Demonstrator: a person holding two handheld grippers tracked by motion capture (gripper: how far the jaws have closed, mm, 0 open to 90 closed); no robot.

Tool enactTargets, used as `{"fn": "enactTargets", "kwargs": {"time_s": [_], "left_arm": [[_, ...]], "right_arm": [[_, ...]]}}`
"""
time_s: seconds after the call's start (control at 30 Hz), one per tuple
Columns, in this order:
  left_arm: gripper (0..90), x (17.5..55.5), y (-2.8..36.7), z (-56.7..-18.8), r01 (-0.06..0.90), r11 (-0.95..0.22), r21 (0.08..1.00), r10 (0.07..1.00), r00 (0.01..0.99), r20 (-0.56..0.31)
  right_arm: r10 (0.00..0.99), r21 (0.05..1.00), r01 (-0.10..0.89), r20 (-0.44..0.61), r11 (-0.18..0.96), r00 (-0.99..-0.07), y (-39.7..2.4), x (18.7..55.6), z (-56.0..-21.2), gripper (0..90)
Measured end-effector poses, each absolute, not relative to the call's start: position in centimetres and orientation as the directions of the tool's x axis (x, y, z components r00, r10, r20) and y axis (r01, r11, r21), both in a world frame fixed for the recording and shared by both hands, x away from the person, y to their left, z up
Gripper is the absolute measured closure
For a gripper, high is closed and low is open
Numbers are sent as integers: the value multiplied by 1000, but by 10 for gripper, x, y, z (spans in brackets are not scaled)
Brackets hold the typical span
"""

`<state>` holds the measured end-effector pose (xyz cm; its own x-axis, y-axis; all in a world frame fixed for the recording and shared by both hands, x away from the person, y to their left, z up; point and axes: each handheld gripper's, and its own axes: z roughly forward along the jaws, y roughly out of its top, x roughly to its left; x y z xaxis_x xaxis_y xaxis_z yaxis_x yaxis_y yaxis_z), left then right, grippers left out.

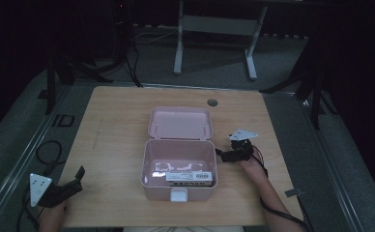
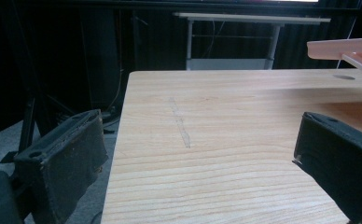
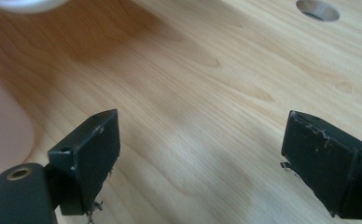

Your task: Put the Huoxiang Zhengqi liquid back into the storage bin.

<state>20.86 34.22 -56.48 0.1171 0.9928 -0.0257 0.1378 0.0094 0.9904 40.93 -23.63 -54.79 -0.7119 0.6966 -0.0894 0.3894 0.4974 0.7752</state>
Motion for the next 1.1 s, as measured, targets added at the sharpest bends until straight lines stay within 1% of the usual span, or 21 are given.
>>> {"fn": "enactTargets", "kwargs": {"time_s": [0.23,0.4,0.57,0.93,1.1], "left_arm": [[23,209,342,-565,140,7,990,993,118,-23],[23,209,342,-565,142,6,990,993,115,-23],[23,209,342,-565,139,9,990,993,117,-26],[23,209,342,-565,138,12,990,993,117,-29],[23,208,342,-565,136,13,991,993,118,-29]], "right_arm": [[720,783,400,-86,476,-688,-251,407,-546,113],[755,798,405,-92,446,-649,-262,403,-545,113],[782,788,433,-95,437,-616,-274,400,-544,113],[833,812,453,-71,367,-549,-307,391,-540,113],[853,823,467,-40,324,-521,-321,386,-542,113]]}}
